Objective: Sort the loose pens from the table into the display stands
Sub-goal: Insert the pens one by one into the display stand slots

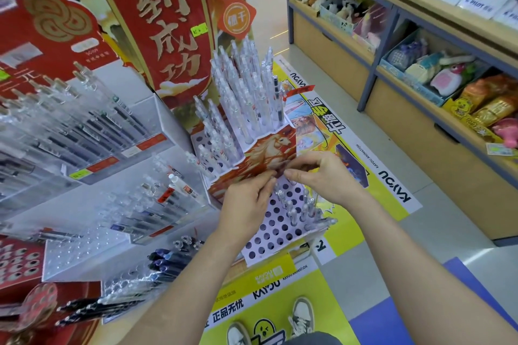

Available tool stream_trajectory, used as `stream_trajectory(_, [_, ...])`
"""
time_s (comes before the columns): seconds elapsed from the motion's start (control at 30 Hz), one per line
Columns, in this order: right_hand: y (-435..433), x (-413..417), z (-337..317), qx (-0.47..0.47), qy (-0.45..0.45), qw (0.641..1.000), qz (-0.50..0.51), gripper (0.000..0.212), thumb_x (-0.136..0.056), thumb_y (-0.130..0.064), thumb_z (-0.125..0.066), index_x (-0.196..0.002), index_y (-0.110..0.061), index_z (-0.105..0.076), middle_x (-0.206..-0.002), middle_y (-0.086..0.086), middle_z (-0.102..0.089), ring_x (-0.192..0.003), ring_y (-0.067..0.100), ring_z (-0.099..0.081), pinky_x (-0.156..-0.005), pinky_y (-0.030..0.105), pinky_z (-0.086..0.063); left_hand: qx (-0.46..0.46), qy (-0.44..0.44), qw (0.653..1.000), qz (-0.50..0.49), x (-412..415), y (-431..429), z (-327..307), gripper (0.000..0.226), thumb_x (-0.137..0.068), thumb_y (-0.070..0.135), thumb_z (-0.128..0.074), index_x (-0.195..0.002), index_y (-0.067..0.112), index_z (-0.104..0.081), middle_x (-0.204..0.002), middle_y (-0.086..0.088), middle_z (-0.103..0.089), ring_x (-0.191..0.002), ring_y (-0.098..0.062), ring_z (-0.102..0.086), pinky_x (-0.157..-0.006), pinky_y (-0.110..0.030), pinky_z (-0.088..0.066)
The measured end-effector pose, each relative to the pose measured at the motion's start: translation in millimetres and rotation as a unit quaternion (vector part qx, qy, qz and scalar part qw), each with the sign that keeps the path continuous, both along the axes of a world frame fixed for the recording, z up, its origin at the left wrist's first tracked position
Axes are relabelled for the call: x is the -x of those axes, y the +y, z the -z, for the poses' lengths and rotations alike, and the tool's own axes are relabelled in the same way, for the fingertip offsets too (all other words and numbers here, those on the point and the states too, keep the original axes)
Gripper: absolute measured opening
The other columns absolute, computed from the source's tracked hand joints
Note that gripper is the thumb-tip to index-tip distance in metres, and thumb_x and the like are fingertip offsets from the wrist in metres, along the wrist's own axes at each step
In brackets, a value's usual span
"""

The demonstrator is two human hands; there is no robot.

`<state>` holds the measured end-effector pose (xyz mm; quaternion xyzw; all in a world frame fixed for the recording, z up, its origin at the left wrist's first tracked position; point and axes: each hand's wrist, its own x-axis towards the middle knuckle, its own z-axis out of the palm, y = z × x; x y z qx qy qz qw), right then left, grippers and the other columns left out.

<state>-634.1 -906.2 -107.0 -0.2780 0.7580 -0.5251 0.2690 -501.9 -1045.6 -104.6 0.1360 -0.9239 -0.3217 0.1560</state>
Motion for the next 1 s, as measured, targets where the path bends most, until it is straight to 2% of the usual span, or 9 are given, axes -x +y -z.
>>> stream_trajectory(0.13, [3.8, -0.3, -3.0, 0.024, -0.014, 0.998, 0.064, 0.005, -0.086, -0.014, -0.073, -0.086, -0.019, -0.075, -0.083, -0.004, -0.073, -0.073, 0.003, -0.066, -0.069, 0.015, -0.051, 0.009, -0.013, 1.000, -0.002, 4.6, -1.3, -0.6, 0.017, -0.097, 0.016, -0.055, -0.097, 0.012, -0.072, -0.080, 0.007, -0.069, -0.077, -0.014, -0.064, -0.065, -0.024, -0.044])
stream_trajectory(0.23, [4.2, 0.0, -2.3, 0.008, 0.008, 0.995, 0.099, 0.008, -0.087, -0.012, -0.072, -0.092, -0.016, -0.077, -0.087, -0.005, -0.074, -0.081, 0.011, -0.069, -0.077, 0.024, -0.056, 0.015, 0.001, 0.999, -0.028, 6.7, 0.4, -6.0, 0.020, -0.094, 0.013, -0.058, -0.109, 0.015, -0.072, -0.091, 0.001, -0.074, -0.082, -0.015, -0.066, -0.072, -0.029, -0.051])
stream_trajectory(0.3, [2.9, -1.4, -2.5, -0.006, 0.037, 0.995, 0.091, 0.009, -0.086, -0.011, -0.072, -0.093, -0.014, -0.077, -0.088, -0.005, -0.074, -0.083, 0.011, -0.069, -0.082, 0.029, -0.056, 0.069, 0.009, 0.997, -0.017, 7.5, 0.7, -3.5, 0.022, -0.091, 0.014, -0.057, -0.107, 0.017, -0.071, -0.082, -0.003, -0.074, -0.073, -0.020, -0.068, -0.063, -0.033, -0.055])
stream_trajectory(0.37, [1.7, -2.1, -4.3, -0.027, 0.063, 0.995, 0.076, 0.010, -0.087, -0.012, -0.071, -0.096, -0.014, -0.077, -0.089, -0.006, -0.074, -0.083, 0.009, -0.068, -0.083, 0.029, -0.055, 0.138, -0.034, 0.990, 0.008, 9.8, 0.0, -0.5, 0.025, -0.087, 0.013, -0.057, -0.109, 0.021, -0.067, -0.073, -0.005, -0.071, -0.064, -0.026, -0.067, -0.052, -0.037, -0.054])
stream_trajectory(0.47, [0.4, -1.5, -9.2, -0.069, 0.094, 0.991, 0.058, 0.009, -0.090, -0.016, -0.069, -0.097, -0.017, -0.074, -0.087, -0.010, -0.071, -0.081, 0.010, -0.067, -0.081, 0.028, -0.054, 0.203, -0.135, 0.969, 0.050, 16.0, -1.3, 0.6, 0.055, -0.082, 0.000, -0.056, -0.129, 0.029, -0.054, -0.081, -0.004, -0.069, -0.071, -0.027, -0.065, -0.055, -0.034, -0.051])
stream_trajectory(0.63, [-2.5, -1.7, -13.9, -0.099, 0.081, 0.991, 0.035, 0.013, -0.092, -0.020, -0.066, -0.101, -0.014, -0.074, -0.090, -0.009, -0.070, -0.084, 0.009, -0.065, -0.081, 0.025, -0.050, 0.110, -0.197, 0.973, 0.039, 19.7, -7.0, -12.4, 0.034, -0.100, 0.019, -0.043, -0.132, 0.029, -0.047, -0.092, -0.012, -0.069, -0.081, -0.033, -0.064, -0.067, -0.042, -0.052])
stream_trajectory(0.77, [-0.4, -4.3, -18.6, -0.103, 0.050, 0.993, 0.036, 0.018, -0.096, -0.027, -0.061, -0.107, -0.018, -0.072, -0.096, -0.008, -0.070, -0.085, 0.007, -0.063, -0.077, 0.026, -0.046, 0.071, -0.145, 0.986, 0.032, 10.3, 0.3, -13.7, 0.038, -0.098, 0.019, -0.047, -0.135, 0.029, -0.046, -0.093, -0.010, -0.070, -0.079, -0.032, -0.065, -0.066, -0.041, -0.052])
stream_trajectory(0.87, [3.1, -9.7, -29.9, -0.091, 0.074, 0.990, 0.078, 0.013, -0.097, -0.024, -0.058, -0.101, -0.021, -0.070, -0.087, -0.013, -0.066, -0.079, 0.007, -0.061, -0.073, 0.028, -0.044, 0.017, -0.105, 0.994, 0.022, -0.3, -2.0, -14.9, 0.047, -0.097, 0.017, -0.050, -0.137, 0.039, -0.042, -0.097, -0.008, -0.072, -0.083, -0.027, -0.067, -0.070, -0.039, -0.054])
stream_trajectory(1.0, [0.3, -29.5, -61.5, -0.031, 0.088, 0.989, 0.115, 0.019, -0.095, -0.019, -0.060, -0.084, -0.034, -0.066, -0.080, -0.009, -0.069, -0.081, 0.018, -0.067, -0.077, 0.039, -0.054, -0.108, -0.039, 0.993, -0.032, -31.6, -7.2, -36.6, 0.038, -0.095, 0.011, -0.055, -0.119, 0.041, -0.056, -0.093, 0.005, -0.072, -0.077, -0.014, -0.069, -0.073, -0.039, -0.056])
